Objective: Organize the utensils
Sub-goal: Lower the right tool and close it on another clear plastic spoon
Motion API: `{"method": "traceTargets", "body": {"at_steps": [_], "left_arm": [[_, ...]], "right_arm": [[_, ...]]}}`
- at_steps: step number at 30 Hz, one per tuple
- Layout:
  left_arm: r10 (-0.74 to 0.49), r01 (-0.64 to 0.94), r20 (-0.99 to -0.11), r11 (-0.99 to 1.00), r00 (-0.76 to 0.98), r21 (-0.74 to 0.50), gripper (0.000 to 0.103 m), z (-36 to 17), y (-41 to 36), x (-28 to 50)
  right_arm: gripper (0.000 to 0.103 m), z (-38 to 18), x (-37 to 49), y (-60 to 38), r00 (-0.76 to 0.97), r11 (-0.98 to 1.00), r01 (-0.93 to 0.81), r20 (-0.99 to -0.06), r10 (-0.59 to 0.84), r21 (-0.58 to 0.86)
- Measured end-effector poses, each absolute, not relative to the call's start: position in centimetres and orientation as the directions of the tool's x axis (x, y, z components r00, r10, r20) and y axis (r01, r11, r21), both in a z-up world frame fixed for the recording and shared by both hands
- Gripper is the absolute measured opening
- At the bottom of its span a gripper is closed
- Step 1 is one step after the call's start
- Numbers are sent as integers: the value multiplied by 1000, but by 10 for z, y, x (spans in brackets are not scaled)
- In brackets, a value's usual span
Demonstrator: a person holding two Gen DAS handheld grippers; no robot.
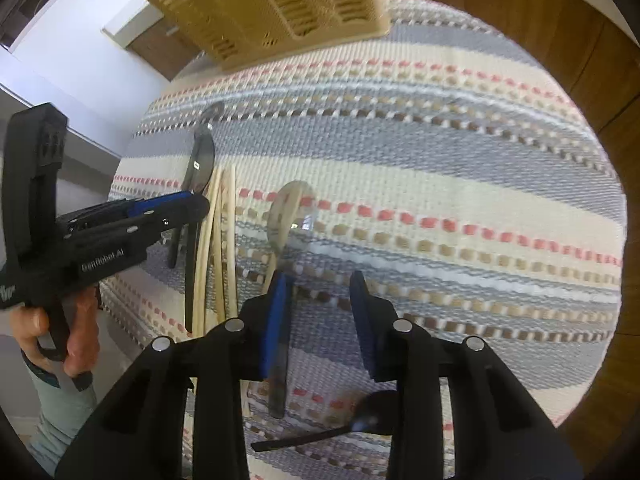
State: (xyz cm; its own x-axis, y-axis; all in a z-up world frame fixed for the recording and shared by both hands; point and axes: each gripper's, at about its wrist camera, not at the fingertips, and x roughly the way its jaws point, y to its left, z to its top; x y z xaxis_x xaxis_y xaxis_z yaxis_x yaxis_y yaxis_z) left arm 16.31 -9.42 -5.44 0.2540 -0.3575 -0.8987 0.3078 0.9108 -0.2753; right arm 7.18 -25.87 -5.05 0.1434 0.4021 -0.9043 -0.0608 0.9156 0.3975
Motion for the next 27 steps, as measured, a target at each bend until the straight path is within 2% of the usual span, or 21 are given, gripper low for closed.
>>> {"method": "traceTargets", "body": {"at_steps": [1,4,6,9,17,24,27], "left_arm": [[-333,309,-904,918,268,-247,11,-55,-95,162],[-350,312,-898,913,267,-263,10,-57,-92,163],[-371,305,-893,907,256,-289,10,-57,-85,165],[-378,310,-891,903,250,-296,10,-55,-75,165],[-373,340,-902,895,216,-288,9,-52,-67,162],[-331,364,-923,898,197,-245,12,-50,-77,164],[-320,371,-926,900,202,-230,12,-49,-82,163]], "right_arm": [[29,-53,73,-255,135,918,-69,-908,397,391],[28,-58,77,-247,113,918,-78,-911,396,389],[27,-57,78,-241,114,921,-96,-915,386,377],[19,-59,79,-232,93,922,-116,-920,381,370],[19,-60,81,-194,47,949,-196,-965,259,246],[19,-68,101,-161,5,953,-227,-978,208,202],[12,-64,99,-160,32,953,-249,-982,186,172]]}}
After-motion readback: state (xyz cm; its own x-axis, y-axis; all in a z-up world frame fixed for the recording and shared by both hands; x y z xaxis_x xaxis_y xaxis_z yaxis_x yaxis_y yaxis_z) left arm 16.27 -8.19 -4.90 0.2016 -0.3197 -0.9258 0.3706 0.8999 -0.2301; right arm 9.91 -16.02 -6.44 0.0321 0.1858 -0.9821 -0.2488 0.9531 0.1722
